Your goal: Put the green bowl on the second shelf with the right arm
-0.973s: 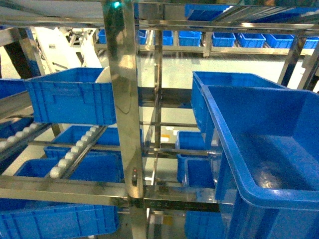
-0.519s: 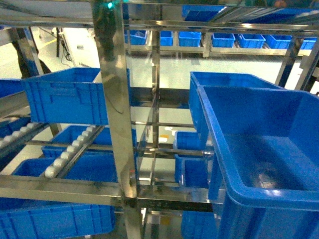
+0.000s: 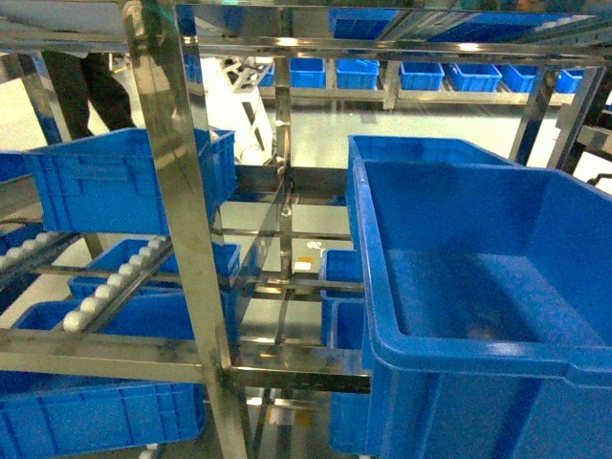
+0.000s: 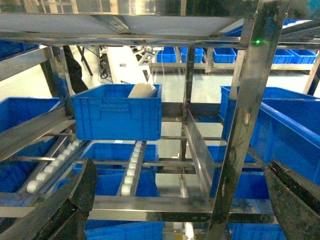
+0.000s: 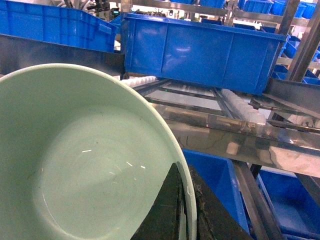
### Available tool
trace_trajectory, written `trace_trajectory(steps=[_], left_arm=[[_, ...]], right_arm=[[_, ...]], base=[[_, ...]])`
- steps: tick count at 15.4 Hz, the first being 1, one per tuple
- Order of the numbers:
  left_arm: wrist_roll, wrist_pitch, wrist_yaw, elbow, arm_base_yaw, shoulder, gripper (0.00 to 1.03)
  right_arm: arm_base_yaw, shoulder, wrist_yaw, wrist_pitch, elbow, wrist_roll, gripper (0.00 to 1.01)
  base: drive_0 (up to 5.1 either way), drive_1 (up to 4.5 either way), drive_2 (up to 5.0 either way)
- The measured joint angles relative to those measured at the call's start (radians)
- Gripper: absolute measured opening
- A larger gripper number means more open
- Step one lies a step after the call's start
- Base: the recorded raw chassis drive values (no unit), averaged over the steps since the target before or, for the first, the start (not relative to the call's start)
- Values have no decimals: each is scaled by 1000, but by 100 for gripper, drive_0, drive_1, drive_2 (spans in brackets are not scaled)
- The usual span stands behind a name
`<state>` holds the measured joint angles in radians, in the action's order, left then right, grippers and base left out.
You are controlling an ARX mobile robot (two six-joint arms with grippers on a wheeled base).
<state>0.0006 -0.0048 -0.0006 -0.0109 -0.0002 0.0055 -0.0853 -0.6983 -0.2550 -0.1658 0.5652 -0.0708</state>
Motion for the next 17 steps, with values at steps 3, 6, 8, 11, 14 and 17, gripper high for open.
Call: trace_trajectory(steps=[3,6,8,11,14,17], left_arm=[[0,0,0,0,0,0,98],[0,0,0,0,0,0,98],[0,0,0,0,0,0,98],[0,0,0,0,0,0,98],[0,1,0,0,0,0,98],[0,0,0,0,0,0,98]], right_arm=[[-62,-8,-53,25,-25,-26,2],[-99,-71,-83,52,-67,-66,2],[-85,-140,-90,8,-83,-114,2],[-79,-291,-87,-80,-120,-174,2],[-79,-535,-91,-177,-89,-225,2],[-80,-784,-86,-230,58,-256,2]], base=[[0,0,0],[0,0,0],[0,0,0],[0,0,0],[0,0,0],[0,0,0]])
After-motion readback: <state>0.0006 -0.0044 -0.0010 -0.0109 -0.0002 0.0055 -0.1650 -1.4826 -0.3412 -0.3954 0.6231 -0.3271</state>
